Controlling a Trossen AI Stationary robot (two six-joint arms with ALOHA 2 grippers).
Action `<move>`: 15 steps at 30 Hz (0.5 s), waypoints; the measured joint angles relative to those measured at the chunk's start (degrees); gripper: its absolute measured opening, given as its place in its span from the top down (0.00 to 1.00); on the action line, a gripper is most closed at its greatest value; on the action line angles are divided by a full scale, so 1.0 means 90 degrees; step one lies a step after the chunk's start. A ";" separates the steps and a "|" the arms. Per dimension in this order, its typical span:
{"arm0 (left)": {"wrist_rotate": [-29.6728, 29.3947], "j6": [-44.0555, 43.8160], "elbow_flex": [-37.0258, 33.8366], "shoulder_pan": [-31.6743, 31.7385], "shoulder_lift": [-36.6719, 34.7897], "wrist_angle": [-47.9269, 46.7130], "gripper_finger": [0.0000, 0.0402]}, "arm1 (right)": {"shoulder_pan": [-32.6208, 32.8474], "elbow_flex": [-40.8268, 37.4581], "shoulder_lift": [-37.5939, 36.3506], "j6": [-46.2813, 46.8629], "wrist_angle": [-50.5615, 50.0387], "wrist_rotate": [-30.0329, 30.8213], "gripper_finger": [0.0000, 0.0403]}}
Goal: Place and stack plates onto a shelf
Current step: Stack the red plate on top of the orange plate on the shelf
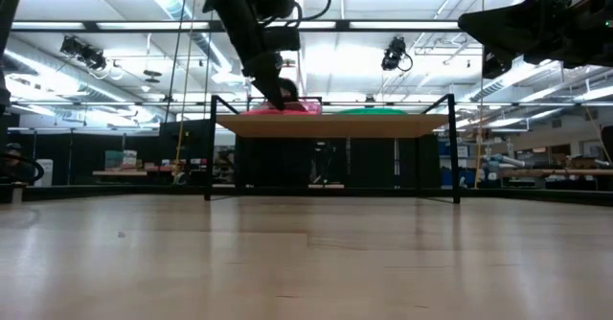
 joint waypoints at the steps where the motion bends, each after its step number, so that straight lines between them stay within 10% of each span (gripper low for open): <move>1: -0.0015 -0.0010 0.0000 0.0000 0.0014 0.0036 0.99 | -0.0002 0.0000 -0.0002 0.0004 0.0000 0.0002 0.99; 15: -0.0433 -0.0074 0.0000 -0.0024 -0.0050 0.0067 0.76 | -0.0002 0.0000 -0.0001 0.0070 -0.0022 0.0002 0.99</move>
